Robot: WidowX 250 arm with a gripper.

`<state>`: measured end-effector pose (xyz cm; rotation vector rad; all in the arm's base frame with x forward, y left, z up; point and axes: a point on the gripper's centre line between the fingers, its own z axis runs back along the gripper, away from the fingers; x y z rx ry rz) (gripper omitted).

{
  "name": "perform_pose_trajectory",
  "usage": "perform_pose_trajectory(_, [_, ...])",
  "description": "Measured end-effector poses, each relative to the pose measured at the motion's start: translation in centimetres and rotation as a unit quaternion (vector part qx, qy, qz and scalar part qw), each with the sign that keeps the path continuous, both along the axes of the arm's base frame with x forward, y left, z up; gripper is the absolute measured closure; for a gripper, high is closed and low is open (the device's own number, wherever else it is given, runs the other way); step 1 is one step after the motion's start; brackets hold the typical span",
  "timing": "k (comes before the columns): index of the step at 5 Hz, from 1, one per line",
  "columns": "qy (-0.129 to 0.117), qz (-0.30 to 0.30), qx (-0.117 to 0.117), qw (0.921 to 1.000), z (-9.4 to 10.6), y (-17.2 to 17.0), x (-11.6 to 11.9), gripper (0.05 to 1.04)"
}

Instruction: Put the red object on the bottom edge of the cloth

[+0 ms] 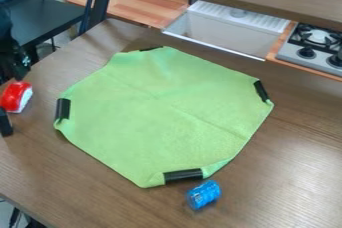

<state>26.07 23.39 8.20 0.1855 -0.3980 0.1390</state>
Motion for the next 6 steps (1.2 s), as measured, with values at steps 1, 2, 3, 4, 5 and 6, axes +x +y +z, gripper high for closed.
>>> perform_pose_trajectory(1, [-0.003,0.006,0.001,1.0000,-1.0,0.3,-0.1,0.083])
perform_pose_trajectory(2, [-0.008,0.005,0.003,0.9999,-1.7,0.3,-0.1,0.083])
perform_pose_trajectory(3, [-0.014,-0.003,0.005,0.9999,-3.2,0.1,0.0,0.083])
perform_pose_trajectory(4, [-0.035,-0.001,0.007,0.9994,-3.5,-0.2,0.3,0.083])
perform_pose_trajectory(5, [-0.038,0.005,0.011,0.9992,-3.8,-0.2,0.3,0.083])
perform_pose_trajectory(6, [-0.020,0.025,0.008,0.9995,-5.3,-0.1,0.1,0.134])
